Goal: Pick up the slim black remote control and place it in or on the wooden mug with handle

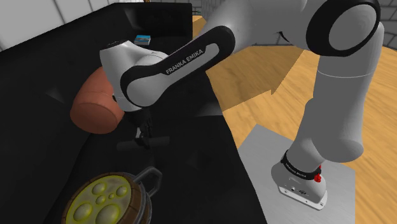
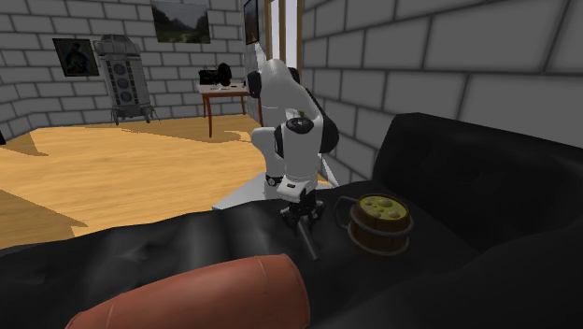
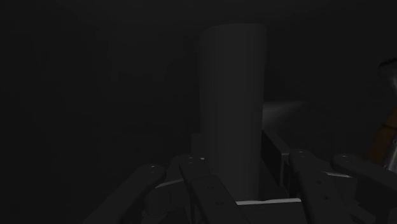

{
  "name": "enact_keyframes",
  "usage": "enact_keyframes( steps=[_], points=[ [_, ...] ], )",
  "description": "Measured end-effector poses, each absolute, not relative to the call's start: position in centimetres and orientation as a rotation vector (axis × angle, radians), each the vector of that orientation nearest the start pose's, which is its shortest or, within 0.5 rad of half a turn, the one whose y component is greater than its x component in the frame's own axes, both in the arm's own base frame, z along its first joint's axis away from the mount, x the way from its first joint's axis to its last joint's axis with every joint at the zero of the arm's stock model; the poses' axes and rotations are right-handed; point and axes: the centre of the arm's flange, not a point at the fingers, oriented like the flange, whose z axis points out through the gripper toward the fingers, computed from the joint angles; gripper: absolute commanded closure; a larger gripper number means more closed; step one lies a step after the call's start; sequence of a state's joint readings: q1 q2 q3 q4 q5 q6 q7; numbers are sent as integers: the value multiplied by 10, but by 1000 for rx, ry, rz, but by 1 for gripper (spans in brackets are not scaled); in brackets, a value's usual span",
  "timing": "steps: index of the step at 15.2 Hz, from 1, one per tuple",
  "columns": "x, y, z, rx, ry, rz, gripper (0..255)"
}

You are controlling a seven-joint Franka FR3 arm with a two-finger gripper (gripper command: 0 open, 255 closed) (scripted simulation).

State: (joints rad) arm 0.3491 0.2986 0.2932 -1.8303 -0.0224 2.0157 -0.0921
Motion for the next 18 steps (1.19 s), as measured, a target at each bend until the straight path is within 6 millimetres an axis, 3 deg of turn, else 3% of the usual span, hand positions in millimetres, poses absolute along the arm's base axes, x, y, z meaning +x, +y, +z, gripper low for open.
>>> enact_keyframes(
  steps=[18],
  points=[
    [500,359,463,-2892,-1117,178,255]
  ],
)
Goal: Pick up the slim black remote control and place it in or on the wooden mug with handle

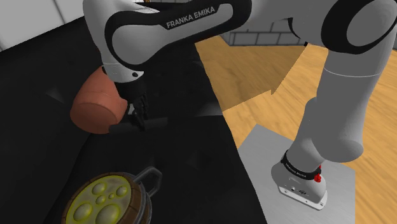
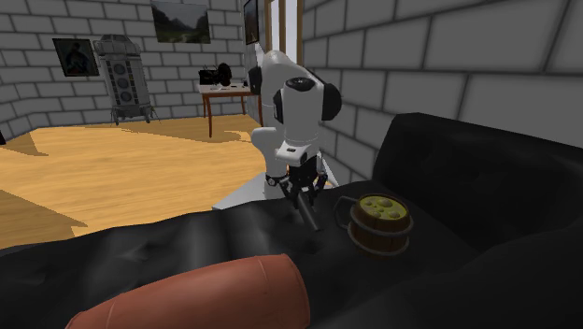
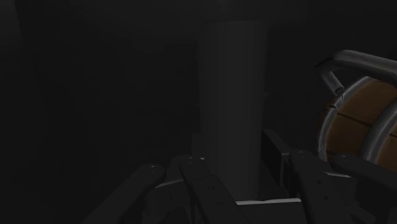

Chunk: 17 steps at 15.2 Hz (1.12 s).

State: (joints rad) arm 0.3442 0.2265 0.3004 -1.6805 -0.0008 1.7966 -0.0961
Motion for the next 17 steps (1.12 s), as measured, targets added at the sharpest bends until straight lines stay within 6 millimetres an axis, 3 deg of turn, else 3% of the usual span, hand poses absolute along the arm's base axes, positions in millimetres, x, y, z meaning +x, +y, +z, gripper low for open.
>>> enact_keyframes(
  steps=[17],
  points=[
    [498,365,550,-2892,-1117,177,255]
  ],
)
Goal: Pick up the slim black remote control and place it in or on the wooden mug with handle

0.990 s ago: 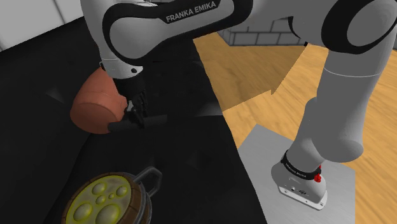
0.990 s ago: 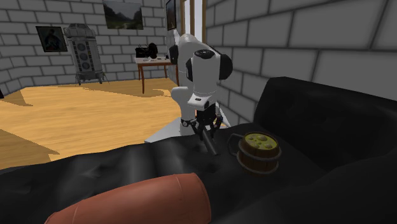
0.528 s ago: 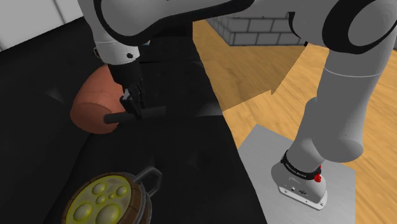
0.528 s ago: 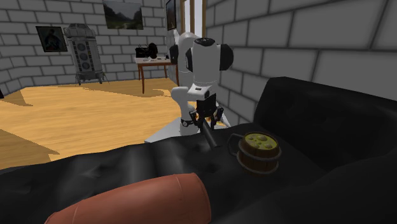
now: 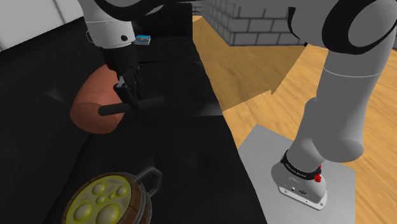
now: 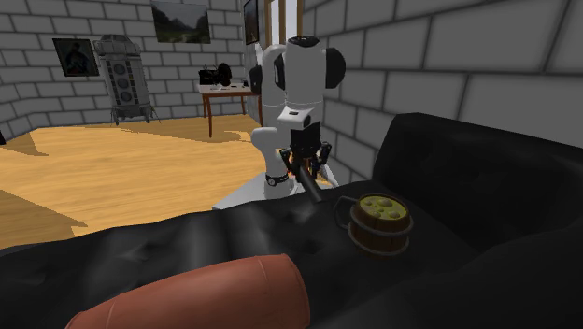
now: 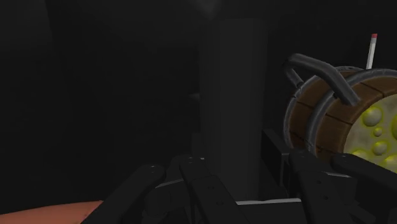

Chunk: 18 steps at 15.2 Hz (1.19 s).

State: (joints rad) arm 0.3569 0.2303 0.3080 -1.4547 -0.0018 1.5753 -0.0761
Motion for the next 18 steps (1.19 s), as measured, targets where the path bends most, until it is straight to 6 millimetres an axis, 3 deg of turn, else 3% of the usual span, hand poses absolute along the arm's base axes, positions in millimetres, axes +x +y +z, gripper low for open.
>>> enact_keyframes(
  steps=[15,18],
  points=[
    [374,510,544,-2891,-1119,178,255],
    [362,520,538,-2892,-1118,178,255]
  ],
)
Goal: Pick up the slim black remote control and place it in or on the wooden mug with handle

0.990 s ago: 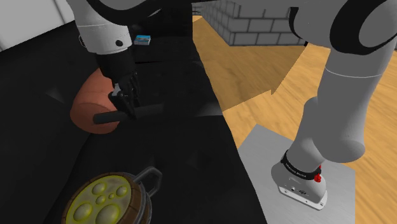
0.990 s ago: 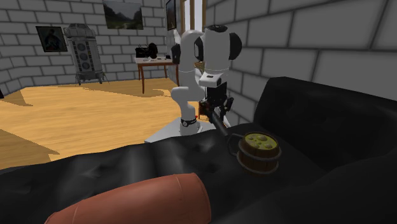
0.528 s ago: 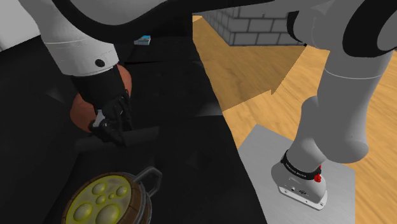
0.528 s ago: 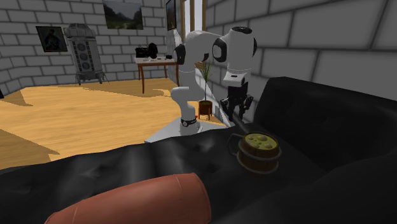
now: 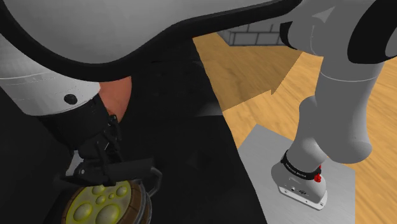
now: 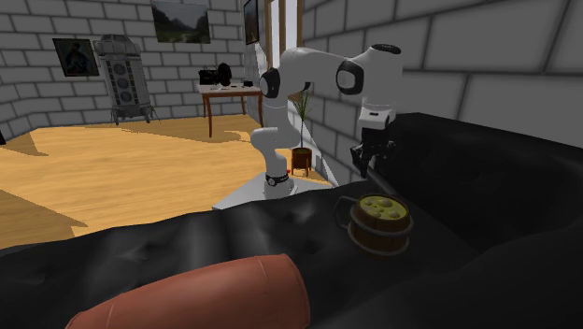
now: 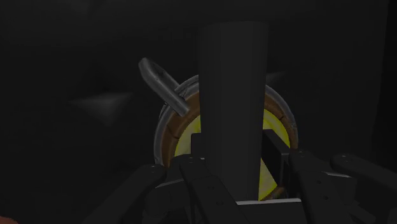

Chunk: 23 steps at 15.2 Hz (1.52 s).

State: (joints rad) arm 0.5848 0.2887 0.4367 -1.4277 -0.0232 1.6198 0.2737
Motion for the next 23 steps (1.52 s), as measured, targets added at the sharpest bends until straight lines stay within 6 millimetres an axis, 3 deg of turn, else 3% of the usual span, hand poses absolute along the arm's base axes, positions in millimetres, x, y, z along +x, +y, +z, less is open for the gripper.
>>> enact_keyframes(
  steps=[9,16,17,23],
  points=[
    [360,520,490,-2893,-1117,179,255],
    [360,520,483,-2892,-1117,178,255],
    [360,520,482,-2892,-1117,178,0],
    [360,520,483,-2892,-1117,178,0]
  ],
)
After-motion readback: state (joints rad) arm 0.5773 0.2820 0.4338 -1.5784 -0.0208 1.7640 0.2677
